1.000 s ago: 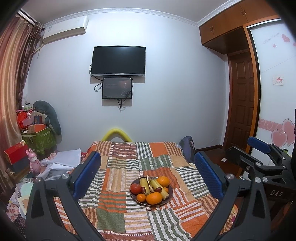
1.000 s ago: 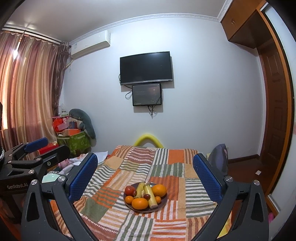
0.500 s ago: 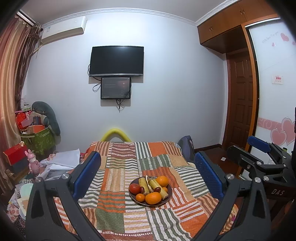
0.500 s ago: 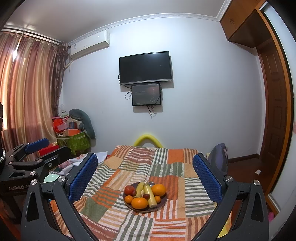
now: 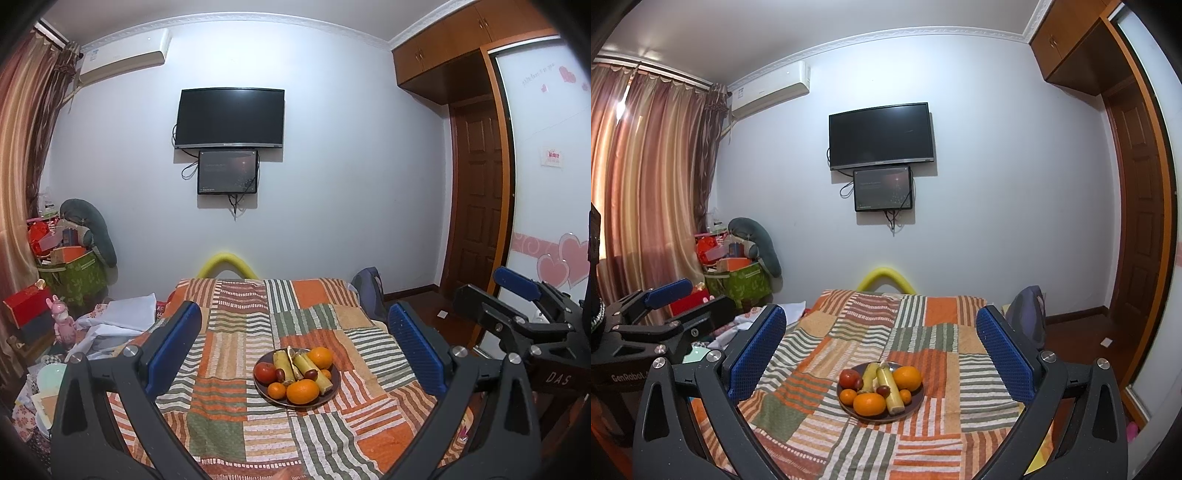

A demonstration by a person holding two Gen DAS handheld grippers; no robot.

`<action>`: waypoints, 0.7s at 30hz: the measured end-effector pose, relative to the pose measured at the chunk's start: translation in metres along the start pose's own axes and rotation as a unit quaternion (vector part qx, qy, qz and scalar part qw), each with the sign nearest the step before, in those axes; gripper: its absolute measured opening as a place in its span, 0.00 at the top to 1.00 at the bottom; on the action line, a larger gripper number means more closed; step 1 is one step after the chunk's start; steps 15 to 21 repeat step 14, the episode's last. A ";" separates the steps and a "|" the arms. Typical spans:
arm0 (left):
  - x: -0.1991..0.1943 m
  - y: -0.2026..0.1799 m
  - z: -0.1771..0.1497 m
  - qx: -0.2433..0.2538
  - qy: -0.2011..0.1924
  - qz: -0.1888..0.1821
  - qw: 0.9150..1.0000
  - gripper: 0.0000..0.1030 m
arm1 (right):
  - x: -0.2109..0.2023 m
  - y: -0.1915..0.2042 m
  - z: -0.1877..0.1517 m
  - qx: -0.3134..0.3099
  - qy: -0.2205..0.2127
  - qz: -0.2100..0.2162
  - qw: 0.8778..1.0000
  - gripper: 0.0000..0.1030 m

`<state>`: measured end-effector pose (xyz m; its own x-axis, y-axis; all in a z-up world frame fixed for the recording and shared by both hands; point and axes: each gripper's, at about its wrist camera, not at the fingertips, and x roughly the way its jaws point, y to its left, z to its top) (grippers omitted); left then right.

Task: Organize fruits

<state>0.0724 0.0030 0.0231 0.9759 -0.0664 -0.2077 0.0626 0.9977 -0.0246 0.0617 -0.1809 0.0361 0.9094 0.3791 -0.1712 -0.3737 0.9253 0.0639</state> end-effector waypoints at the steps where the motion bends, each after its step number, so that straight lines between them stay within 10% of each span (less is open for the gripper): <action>1: 0.000 0.000 -0.001 0.000 0.001 0.000 1.000 0.00 | -0.001 0.000 0.000 0.000 0.000 0.000 1.000 0.00; 21: 0.000 0.001 -0.002 -0.005 0.003 -0.005 1.000 0.00 | -0.002 -0.001 0.003 -0.001 0.002 -0.001 1.000 0.00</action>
